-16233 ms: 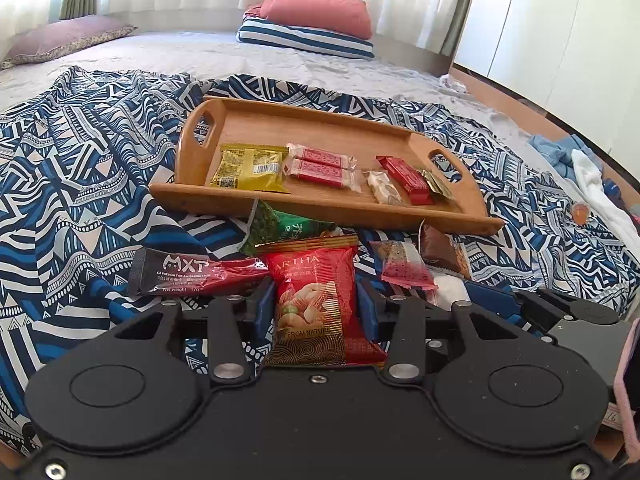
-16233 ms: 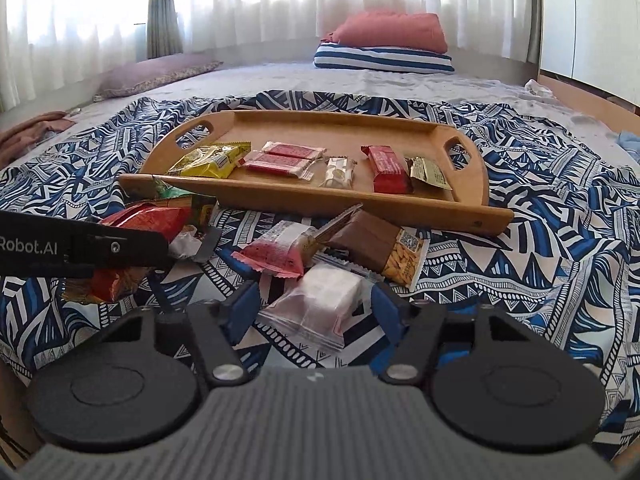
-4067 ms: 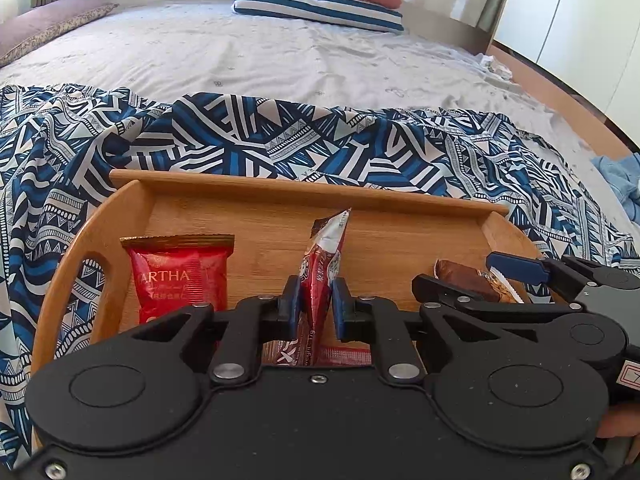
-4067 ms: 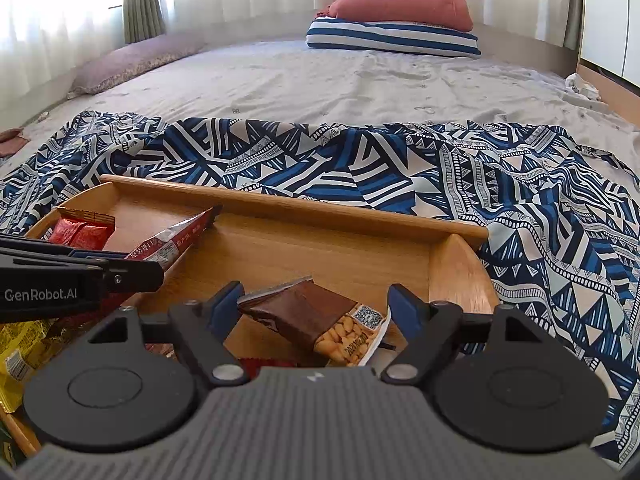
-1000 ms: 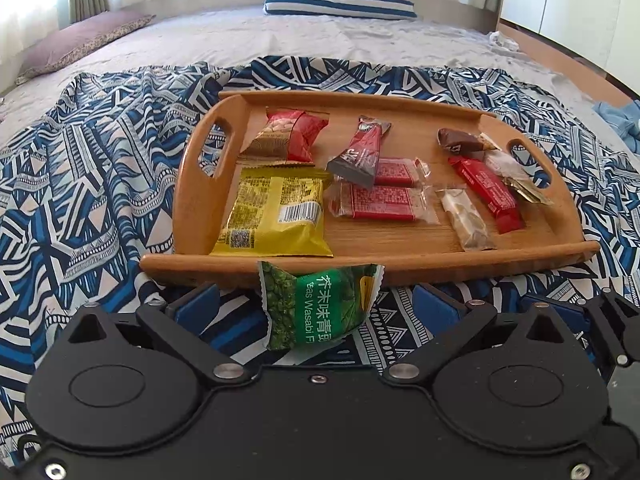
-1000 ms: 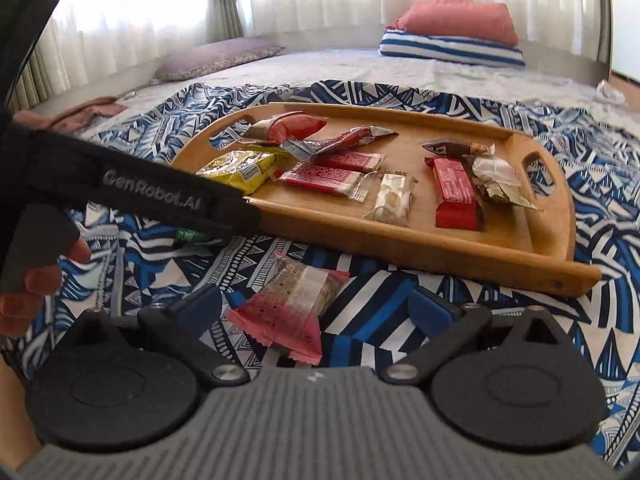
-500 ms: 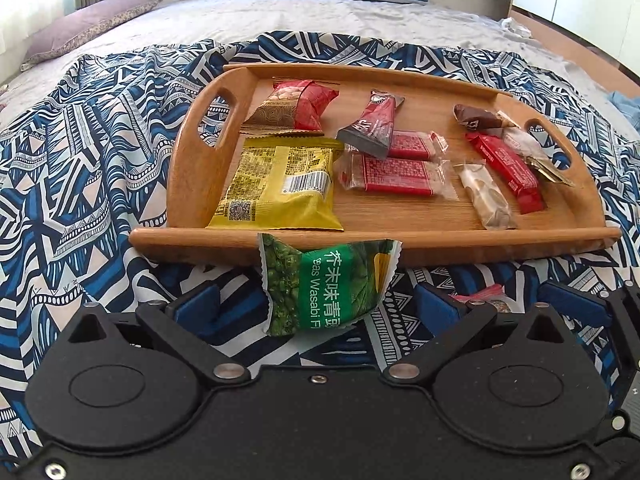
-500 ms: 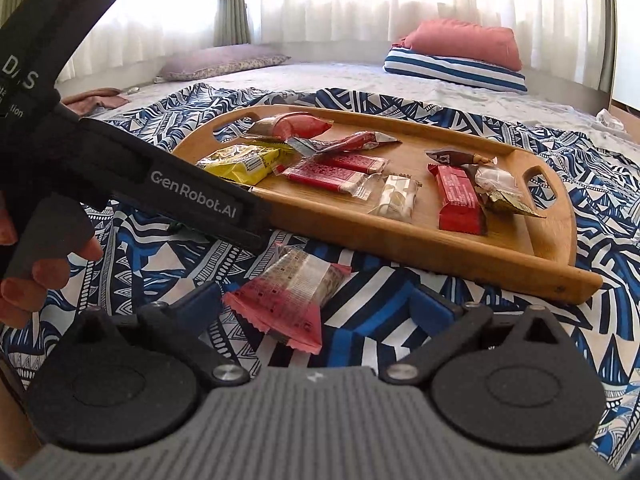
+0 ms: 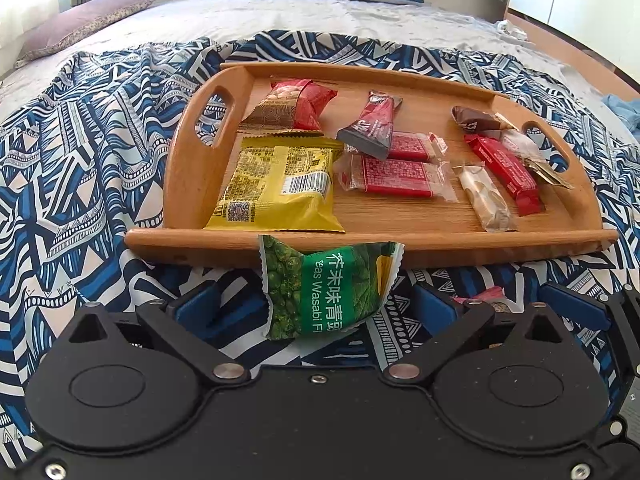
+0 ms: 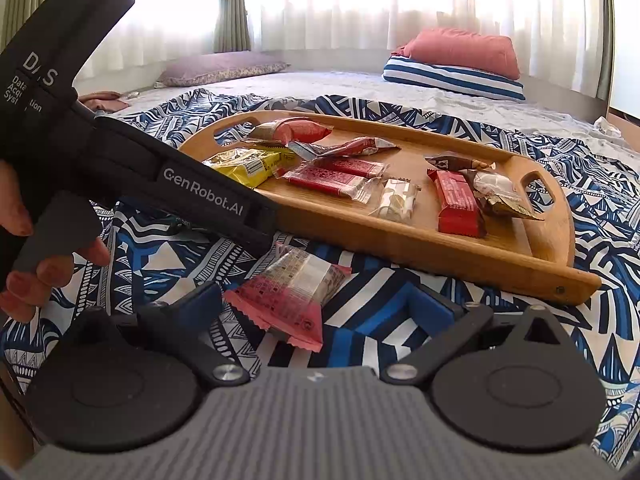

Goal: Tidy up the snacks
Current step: 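Grasp a green wasabi pea bag with the left tool while the right tool grasps a pink-wrapped pack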

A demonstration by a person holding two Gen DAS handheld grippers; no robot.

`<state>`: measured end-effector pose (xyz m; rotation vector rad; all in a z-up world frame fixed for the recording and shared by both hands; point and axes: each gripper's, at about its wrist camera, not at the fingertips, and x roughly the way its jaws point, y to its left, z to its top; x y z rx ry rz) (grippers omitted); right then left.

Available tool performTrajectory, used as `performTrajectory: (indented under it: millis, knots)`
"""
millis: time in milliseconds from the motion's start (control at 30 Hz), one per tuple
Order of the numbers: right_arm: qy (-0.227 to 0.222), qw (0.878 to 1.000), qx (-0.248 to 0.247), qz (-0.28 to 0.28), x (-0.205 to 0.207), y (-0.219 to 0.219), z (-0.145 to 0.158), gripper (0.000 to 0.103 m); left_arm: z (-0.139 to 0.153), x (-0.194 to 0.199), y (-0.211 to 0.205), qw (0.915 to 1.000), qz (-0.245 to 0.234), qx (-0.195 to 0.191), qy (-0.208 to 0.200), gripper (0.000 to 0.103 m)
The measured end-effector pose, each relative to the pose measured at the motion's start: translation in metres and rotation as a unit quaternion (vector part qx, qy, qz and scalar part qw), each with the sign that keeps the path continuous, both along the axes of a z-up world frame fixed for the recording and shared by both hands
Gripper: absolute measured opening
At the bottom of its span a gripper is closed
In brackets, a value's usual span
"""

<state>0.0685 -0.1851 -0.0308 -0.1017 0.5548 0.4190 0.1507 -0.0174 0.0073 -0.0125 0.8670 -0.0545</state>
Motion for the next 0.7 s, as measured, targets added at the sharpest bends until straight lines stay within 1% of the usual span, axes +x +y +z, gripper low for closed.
performTrajectory:
  millis: [167, 200, 267, 300, 367, 400, 533, 700]
  knots:
    - [-0.004, 1.0, -0.003, -0.001, -0.001, 0.001, 0.0, 0.103, 0.003, -0.009, 0.0, 0.9997, -0.018, 0.007, -0.016, 0.082]
    - [-0.004, 1.0, -0.004, -0.001, -0.001, 0.001, -0.001, 0.103, 0.004, -0.01, 0.001, 0.9996, -0.021, 0.007, -0.018, 0.08]
    - [-0.004, 1.0, -0.005, -0.001, -0.002, 0.002, 0.0, 0.103, 0.006, -0.012, 0.001, 0.9994, -0.026, 0.007, -0.021, 0.07]
    - [-0.004, 1.0, -0.005, -0.001, -0.002, 0.002, 0.0, 0.103, 0.006, -0.013, 0.001, 0.9993, -0.029, 0.006, -0.023, 0.068]
    - [-0.004, 1.0, -0.004, -0.001, -0.002, 0.002, 0.0, 0.103, 0.007, -0.015, 0.001, 0.999, -0.039, 0.002, -0.024, 0.06]
    - [-0.004, 1.0, -0.005, -0.001, -0.002, 0.002, 0.0, 0.103, 0.007, -0.015, 0.0, 0.9988, -0.042, -0.001, -0.024, 0.057]
    - [-0.004, 1.0, -0.006, -0.001, -0.002, 0.002, -0.001, 0.103, 0.005, -0.015, -0.004, 0.9987, -0.046, 0.002, -0.022, 0.058]
    - [0.0, 1.0, -0.005, 0.0, 0.0, 0.002, 0.0, 0.103, 0.005, -0.012, -0.003, 0.9991, -0.038, -0.008, -0.019, 0.058]
